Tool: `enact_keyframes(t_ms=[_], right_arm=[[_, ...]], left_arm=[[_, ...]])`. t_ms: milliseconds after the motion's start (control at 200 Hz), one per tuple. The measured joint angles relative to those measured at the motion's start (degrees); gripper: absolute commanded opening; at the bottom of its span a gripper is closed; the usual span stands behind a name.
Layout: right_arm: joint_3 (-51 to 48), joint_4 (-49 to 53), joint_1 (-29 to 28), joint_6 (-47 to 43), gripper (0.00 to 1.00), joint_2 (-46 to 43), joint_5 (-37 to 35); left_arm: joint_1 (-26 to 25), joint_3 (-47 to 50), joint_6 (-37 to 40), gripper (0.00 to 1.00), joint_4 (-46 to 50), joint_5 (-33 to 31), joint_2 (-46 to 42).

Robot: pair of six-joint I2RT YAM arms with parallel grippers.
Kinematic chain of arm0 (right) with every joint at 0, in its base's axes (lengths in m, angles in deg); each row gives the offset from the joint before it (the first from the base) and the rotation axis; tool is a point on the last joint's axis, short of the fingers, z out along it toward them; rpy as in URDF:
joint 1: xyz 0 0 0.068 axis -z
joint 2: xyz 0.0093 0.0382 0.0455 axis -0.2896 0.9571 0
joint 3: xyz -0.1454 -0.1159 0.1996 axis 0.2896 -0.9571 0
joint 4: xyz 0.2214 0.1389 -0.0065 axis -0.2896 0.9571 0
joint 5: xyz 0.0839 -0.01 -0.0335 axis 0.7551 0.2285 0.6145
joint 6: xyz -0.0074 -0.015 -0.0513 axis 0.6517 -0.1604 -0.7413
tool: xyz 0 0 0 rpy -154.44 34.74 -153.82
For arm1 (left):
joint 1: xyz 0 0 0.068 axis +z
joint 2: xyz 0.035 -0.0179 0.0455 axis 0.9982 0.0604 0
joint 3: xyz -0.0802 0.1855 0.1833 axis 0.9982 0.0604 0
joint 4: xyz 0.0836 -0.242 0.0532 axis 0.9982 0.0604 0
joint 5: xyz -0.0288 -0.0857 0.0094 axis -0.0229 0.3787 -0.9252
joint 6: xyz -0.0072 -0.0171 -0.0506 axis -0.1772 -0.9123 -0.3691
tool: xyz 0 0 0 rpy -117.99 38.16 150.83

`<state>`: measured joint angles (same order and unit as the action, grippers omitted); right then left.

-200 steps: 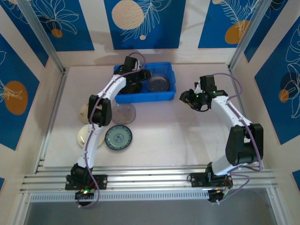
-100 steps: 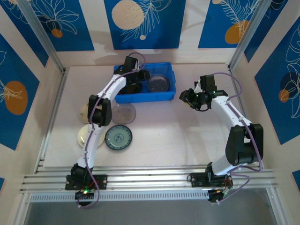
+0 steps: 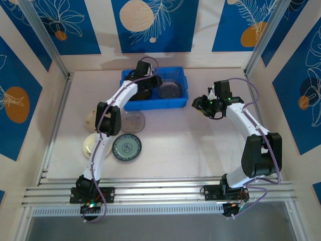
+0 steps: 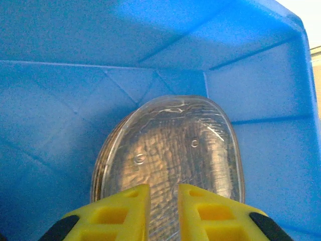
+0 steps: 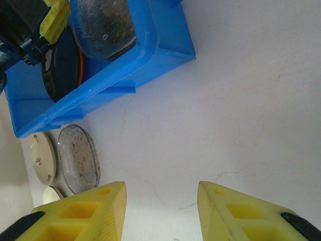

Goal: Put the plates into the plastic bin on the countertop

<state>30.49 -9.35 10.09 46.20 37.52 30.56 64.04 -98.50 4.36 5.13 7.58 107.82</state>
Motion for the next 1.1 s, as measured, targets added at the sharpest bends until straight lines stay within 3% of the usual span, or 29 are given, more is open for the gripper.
enact_keyframes(t_ms=[1101], right_arm=[[0.0, 0.0, -0.42, 0.0, 0.4, 0.11, 0.0]], left_arm=[[-0.2, 3.02, -3.63, 0.21, -6.16, 2.78, 1.09]])
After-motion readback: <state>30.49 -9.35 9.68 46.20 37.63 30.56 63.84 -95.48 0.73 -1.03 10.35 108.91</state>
